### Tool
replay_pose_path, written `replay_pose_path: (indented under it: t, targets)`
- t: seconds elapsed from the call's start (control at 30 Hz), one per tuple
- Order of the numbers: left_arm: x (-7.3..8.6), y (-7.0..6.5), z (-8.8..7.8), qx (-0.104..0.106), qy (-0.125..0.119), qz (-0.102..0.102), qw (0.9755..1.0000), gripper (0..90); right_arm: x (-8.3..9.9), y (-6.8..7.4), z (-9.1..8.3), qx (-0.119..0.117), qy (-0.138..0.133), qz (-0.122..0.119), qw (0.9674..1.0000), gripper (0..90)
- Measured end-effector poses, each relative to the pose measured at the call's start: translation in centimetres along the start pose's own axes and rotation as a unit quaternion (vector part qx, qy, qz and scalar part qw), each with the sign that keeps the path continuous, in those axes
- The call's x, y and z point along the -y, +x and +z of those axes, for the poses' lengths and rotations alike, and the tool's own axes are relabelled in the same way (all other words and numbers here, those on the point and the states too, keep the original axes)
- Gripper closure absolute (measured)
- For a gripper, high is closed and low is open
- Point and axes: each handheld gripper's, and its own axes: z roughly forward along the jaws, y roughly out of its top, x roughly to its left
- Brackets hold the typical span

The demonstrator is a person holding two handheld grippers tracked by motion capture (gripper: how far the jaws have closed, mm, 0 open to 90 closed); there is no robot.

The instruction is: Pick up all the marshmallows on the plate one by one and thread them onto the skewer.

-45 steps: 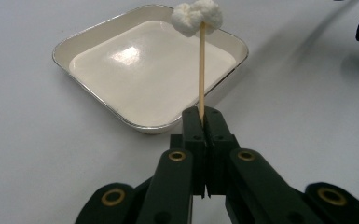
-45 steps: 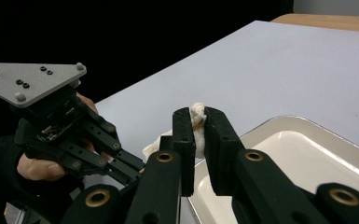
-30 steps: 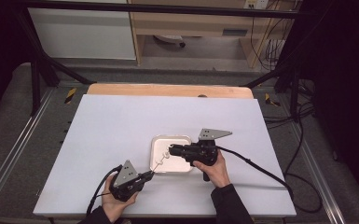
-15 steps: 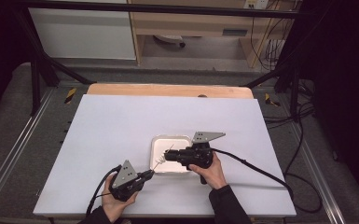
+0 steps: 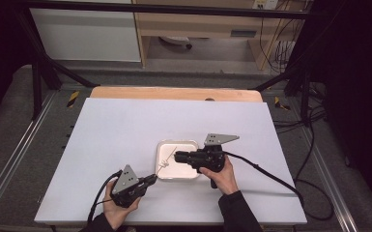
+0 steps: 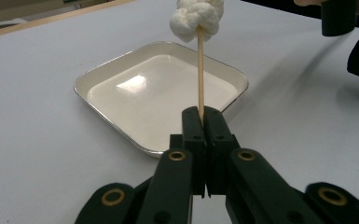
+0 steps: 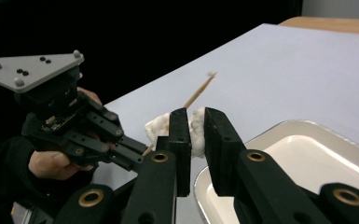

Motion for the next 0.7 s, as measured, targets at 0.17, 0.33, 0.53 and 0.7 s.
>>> replay_pose_path:
  t: [0.17,0.33,0.53,0.7]
  targets:
    - [0.1,-0.3,0.2,0.006,0.004,0.009,0.9999,89.0,-1.0,-0.2,-1.2,0.013,-0.03,-0.001,0.9995,81.5]
    - [0.1,-0.3,0.0,0.005,-0.003,0.012,0.9999,88.9,-1.9,-0.1,-2.1,0.012,-0.053,-0.002,0.9985,81.5]
    - [0.1,-0.3,0.0,0.007,-0.008,0.014,0.9998,89.0,-2.5,-0.1,-2.5,0.004,-0.069,0.004,0.9976,81.9]
    - [0.1,-0.3,0.0,0.007,-0.01,0.015,0.9998,88.9,-2.3,-0.1,-2.0,-0.003,-0.056,0.005,0.9984,81.9]
